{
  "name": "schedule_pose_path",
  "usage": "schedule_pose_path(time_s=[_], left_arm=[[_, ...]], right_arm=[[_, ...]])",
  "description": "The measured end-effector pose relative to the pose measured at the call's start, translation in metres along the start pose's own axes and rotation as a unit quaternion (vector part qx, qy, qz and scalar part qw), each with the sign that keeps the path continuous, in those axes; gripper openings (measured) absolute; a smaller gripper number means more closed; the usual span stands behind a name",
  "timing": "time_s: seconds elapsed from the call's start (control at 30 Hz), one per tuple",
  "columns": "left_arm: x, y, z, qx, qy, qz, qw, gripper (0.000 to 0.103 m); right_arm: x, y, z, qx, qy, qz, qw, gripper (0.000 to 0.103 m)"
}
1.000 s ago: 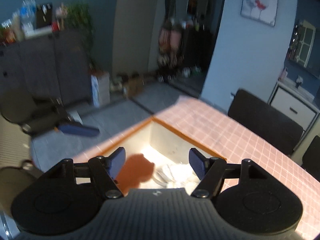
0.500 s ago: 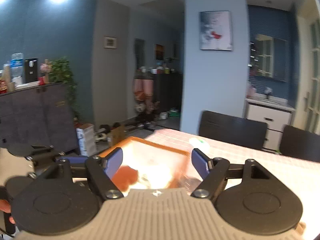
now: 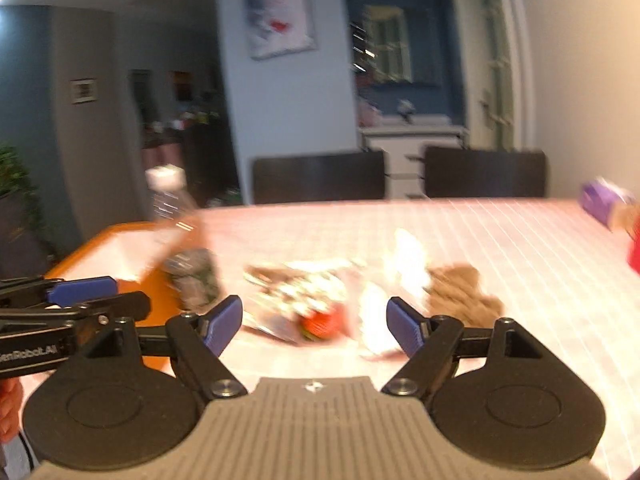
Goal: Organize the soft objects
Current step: 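Withdraw both tools from the box back toward the table items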
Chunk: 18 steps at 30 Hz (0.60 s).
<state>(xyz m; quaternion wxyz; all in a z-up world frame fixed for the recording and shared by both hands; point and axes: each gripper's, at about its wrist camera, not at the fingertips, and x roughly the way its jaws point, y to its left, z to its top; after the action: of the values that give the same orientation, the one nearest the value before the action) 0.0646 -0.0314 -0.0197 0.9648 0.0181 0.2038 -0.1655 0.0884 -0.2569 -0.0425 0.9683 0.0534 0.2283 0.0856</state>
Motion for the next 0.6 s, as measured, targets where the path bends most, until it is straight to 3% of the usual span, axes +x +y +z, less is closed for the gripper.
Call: schedule_pose_path(time_s=[0.2,0.33,0.6], left_arm=[[0.050,-0.008,-0.013,-0.013,0.035,-0.001,0.9993,0.060],[0.080,-0.016,-0.018,0.015,0.044,0.024,0.9986,0.060],[0.127,-0.028,-0.017,0.064,0.040,0.055,0.9956,0.071]], right_arm=[[0.023,-0.034,-0.016,0.026,0.018,-0.028,0.999,0.076],[0.047,-0.047,-0.017,0.033,0.034,-0.044,0.998,0.072],[0.095,-0.051,-0.008,0.032,0.044,-0.054,0.997,0.071]])
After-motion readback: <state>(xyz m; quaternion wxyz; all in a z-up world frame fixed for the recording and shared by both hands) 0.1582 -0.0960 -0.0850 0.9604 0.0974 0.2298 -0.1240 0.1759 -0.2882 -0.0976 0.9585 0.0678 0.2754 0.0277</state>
